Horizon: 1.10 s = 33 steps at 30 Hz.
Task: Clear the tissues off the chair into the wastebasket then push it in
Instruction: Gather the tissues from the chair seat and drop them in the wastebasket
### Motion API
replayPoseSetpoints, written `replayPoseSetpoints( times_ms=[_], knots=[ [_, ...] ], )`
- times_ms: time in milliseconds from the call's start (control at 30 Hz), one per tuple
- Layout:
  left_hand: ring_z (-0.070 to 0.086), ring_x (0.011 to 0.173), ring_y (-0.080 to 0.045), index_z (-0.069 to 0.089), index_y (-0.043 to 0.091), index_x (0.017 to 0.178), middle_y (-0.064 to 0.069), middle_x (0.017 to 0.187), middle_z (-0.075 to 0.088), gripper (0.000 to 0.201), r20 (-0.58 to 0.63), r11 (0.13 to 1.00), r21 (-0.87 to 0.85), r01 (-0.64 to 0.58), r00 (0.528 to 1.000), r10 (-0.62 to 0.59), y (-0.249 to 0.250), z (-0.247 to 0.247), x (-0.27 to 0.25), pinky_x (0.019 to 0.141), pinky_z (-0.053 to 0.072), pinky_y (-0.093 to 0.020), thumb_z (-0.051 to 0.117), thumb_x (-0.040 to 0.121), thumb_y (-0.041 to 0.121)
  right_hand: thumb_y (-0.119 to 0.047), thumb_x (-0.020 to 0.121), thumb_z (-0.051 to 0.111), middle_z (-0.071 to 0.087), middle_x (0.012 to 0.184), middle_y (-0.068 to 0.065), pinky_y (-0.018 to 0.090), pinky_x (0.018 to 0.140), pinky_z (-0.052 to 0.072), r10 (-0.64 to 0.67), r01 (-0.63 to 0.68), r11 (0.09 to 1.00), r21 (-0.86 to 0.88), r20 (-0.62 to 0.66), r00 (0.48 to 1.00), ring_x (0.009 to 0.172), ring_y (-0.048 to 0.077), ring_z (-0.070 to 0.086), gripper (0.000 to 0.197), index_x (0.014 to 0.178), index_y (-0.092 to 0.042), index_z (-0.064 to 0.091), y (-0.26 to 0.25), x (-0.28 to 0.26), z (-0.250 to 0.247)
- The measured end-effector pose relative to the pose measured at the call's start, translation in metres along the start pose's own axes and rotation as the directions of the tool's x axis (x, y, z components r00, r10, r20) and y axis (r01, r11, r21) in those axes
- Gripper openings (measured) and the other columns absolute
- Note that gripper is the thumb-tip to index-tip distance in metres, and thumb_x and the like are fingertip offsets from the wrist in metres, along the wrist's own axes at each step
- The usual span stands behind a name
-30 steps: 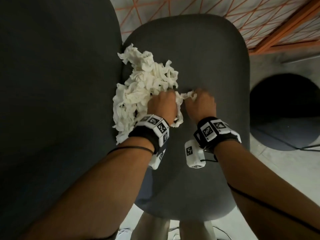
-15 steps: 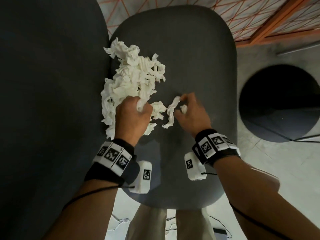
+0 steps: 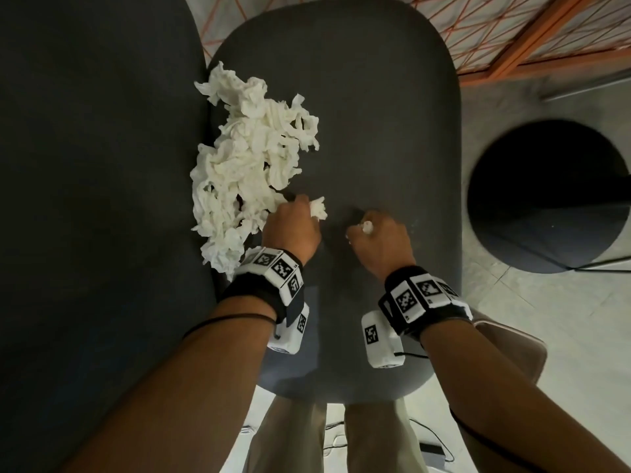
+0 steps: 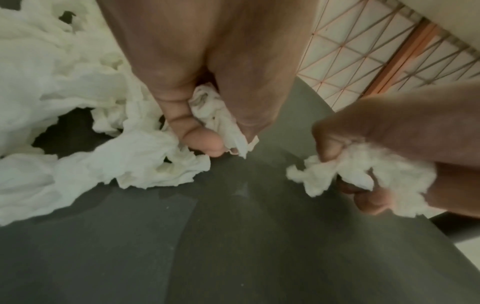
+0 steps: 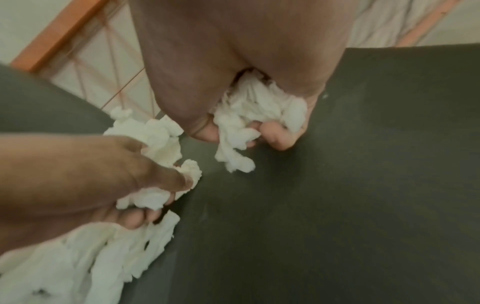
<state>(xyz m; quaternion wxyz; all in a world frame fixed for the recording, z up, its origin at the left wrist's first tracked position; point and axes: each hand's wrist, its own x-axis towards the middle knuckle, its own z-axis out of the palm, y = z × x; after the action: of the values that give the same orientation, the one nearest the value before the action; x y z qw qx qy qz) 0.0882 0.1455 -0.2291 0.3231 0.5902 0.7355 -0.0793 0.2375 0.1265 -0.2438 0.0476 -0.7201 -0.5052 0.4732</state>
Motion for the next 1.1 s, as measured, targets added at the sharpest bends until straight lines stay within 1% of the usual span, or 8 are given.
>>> replayPoseSetpoints(
  times_ms=[233, 433, 567, 700, 767, 867, 967, 1100],
  knots=[
    [0.054, 0.084, -0.022, 0.057, 0.014, 0.094, 0.001, 0.096, 0.049, 0.020, -0.020, 0.960, -0.271, -0.069, 0.998, 0.066, -0.005, -0.011, -0.052, 0.070, 0.043, -0.032, 0.065, 0.082, 0.027, -0.004, 0.080, 0.049, 0.064, 0.072, 0.003, 0.035, 0.065, 0.052, -0.050, 0.069, 0.977, 0.203, -0.099, 0.994, 0.072, 0.027, 0.063, 0.018, 0.076, -0.022, 0.049, -0.008, -0.001, -0.003],
    [0.053, 0.062, 0.001, 0.053, 0.019, 0.083, 0.007, 0.069, 0.054, 0.019, -0.039, 0.844, -0.536, -0.015, 0.999, -0.007, -0.025, -0.008, -0.110, 0.049, 0.039, -0.014, 0.067, 0.082, 0.005, -0.042, 0.079, 0.056, 0.069, 0.084, -0.004, 0.041, 0.081, 0.056, -0.077, 0.053, 0.987, 0.151, 0.160, 0.984, 0.083, 0.021, 0.067, 0.015, 0.087, -0.029, 0.059, -0.042, 0.007, 0.012],
    [0.053, 0.064, 0.006, 0.051, 0.024, 0.084, 0.008, 0.068, 0.052, 0.021, -0.025, 0.832, -0.547, 0.089, 0.992, -0.123, -0.043, 0.002, -0.129, 0.052, 0.040, -0.008, 0.058, 0.088, 0.005, -0.062, 0.079, 0.062, 0.065, 0.111, -0.005, 0.039, 0.086, 0.053, -0.075, 0.108, 0.991, -0.076, 0.346, 0.935, 0.094, 0.019, 0.064, 0.046, 0.115, -0.037, 0.051, -0.053, 0.003, 0.037],
    [0.055, 0.063, -0.005, 0.051, 0.028, 0.087, 0.008, 0.071, 0.056, 0.012, 0.013, 0.783, -0.584, 0.213, 0.967, -0.253, -0.063, 0.010, -0.126, 0.055, 0.046, -0.018, 0.060, 0.087, 0.020, -0.072, 0.069, 0.065, 0.060, 0.127, -0.002, 0.047, 0.092, 0.052, -0.049, 0.118, 0.974, -0.194, 0.327, 0.944, 0.108, 0.027, 0.062, 0.075, 0.130, -0.039, 0.039, -0.058, -0.009, 0.059],
    [0.060, 0.071, -0.008, 0.049, 0.032, 0.095, 0.009, 0.079, 0.059, 0.015, 0.000, 0.802, -0.544, 0.248, 0.955, -0.295, -0.072, 0.013, -0.120, 0.064, 0.055, -0.035, 0.061, 0.088, 0.026, -0.070, 0.075, 0.061, 0.061, 0.124, 0.001, 0.046, 0.091, 0.051, -0.068, 0.143, 0.947, -0.289, 0.255, 0.965, 0.108, 0.031, 0.062, 0.067, 0.128, -0.034, 0.042, -0.060, -0.014, 0.066],
    [0.064, 0.077, -0.018, 0.046, 0.036, 0.104, 0.005, 0.089, 0.062, 0.025, -0.053, 0.819, -0.520, 0.241, 0.948, -0.313, -0.082, 0.018, -0.111, 0.070, 0.058, -0.045, 0.061, 0.089, 0.023, -0.053, 0.089, 0.053, 0.063, 0.118, 0.007, 0.044, 0.085, 0.049, -0.091, 0.161, 0.933, -0.322, 0.221, 0.971, 0.104, 0.035, 0.062, 0.039, 0.114, -0.023, 0.054, -0.061, -0.019, 0.071],
    [0.064, 0.090, -0.024, 0.040, 0.042, 0.123, -0.003, 0.104, 0.064, 0.043, -0.039, 0.848, -0.468, 0.248, 0.953, -0.301, -0.088, 0.022, -0.101, 0.079, 0.058, -0.047, 0.059, 0.089, 0.024, -0.040, 0.087, 0.055, 0.065, 0.112, 0.009, 0.045, 0.088, 0.052, -0.029, 0.074, 0.983, -0.166, 0.257, 0.966, 0.100, 0.035, 0.062, 0.032, 0.110, -0.018, 0.058, -0.057, -0.020, 0.070],
    [0.065, 0.095, -0.024, 0.037, 0.036, 0.139, -0.004, 0.098, 0.069, 0.051, -0.043, 0.934, -0.306, 0.185, 0.977, -0.207, -0.089, 0.025, -0.092, 0.084, 0.056, -0.044, 0.059, 0.094, 0.028, -0.025, 0.087, 0.059, 0.065, 0.092, 0.008, 0.033, 0.078, 0.049, 0.002, -0.006, 1.000, 0.015, 0.233, 0.972, 0.092, 0.032, 0.063, 0.022, 0.104, -0.011, 0.062, -0.046, -0.022, 0.058]
  ],
)
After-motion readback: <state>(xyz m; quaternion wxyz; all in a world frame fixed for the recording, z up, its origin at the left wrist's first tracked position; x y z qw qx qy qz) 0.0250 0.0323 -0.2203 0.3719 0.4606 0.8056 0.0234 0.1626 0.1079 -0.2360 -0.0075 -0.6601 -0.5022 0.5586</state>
